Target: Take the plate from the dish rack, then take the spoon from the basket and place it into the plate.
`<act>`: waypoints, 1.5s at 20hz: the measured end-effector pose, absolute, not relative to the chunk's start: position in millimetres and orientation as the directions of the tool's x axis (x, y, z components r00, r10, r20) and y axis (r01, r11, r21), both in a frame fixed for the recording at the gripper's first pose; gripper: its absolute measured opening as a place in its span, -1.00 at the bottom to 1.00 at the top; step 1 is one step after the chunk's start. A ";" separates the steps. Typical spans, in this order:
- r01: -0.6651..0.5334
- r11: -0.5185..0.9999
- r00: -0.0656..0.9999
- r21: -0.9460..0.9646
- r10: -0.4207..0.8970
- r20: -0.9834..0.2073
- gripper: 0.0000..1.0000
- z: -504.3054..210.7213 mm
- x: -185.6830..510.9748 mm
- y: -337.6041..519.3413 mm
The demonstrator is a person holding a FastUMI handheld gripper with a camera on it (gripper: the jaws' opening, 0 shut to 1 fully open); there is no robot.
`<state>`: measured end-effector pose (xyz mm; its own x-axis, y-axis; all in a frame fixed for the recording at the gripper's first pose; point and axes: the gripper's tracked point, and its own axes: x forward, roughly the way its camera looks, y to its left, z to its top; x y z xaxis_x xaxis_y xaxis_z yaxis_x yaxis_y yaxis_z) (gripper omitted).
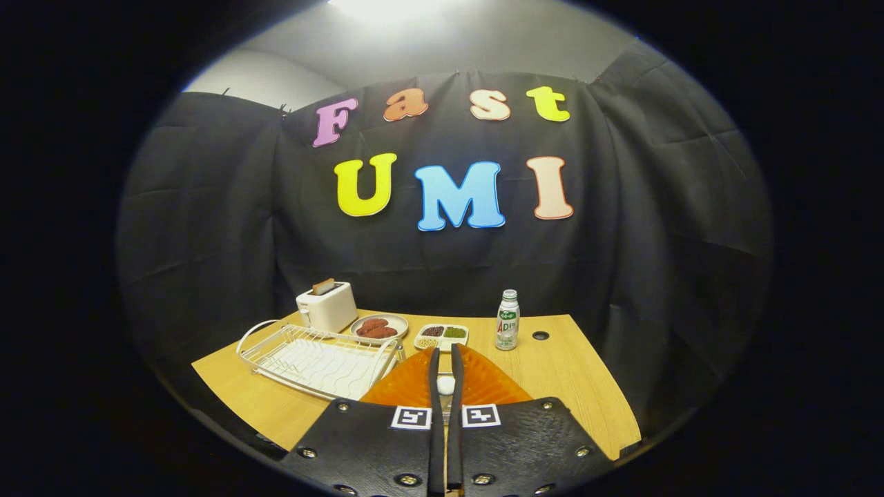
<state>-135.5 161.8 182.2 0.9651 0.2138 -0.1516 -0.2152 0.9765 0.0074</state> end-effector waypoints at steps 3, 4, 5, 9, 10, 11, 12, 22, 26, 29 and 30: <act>-0.235 0.972 0.958 0.008 0.233 -0.168 -0.96 177.4 -139.1 174.7; -0.247 0.969 0.954 0.007 0.244 -0.173 -0.96 175.4 -140.7 180.7; -0.261 0.965 0.949 0.005 0.257 -0.180 -0.96 173.2 -141.8 186.6; -0.306 0.952 0.930 -0.002 0.298 -0.216 -0.96 159.5 -144.2 205.8; -0.308 0.951 0.927 -0.005 0.299 -0.227 -0.96 154.9 -142.7 208.9; -0.315 0.949 0.923 -0.008 0.305 -0.233 -0.96 152.4 -141.8 213.4; -0.331 0.944 0.917 -0.007 0.320 -0.239 -0.96 149.5 -141.4 221.5; -0.463 0.886 0.829 0.002 0.434 -0.353 -0.96 96.0 -136.4 273.4; -0.500 0.866 0.800 -0.003 0.461 -0.384 -0.96 79.2 -129.0 293.7; -0.520 0.854 0.782 0.010 0.481 -0.396 -0.96 70.7 -123.6 309.6; -0.530 0.848 0.775 0.010 0.489 -0.400 -0.96 68.4 -122.4 315.4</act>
<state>-122.4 315.4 68.4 0.7753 0.4888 -0.4001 -0.5297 0.8481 0.0097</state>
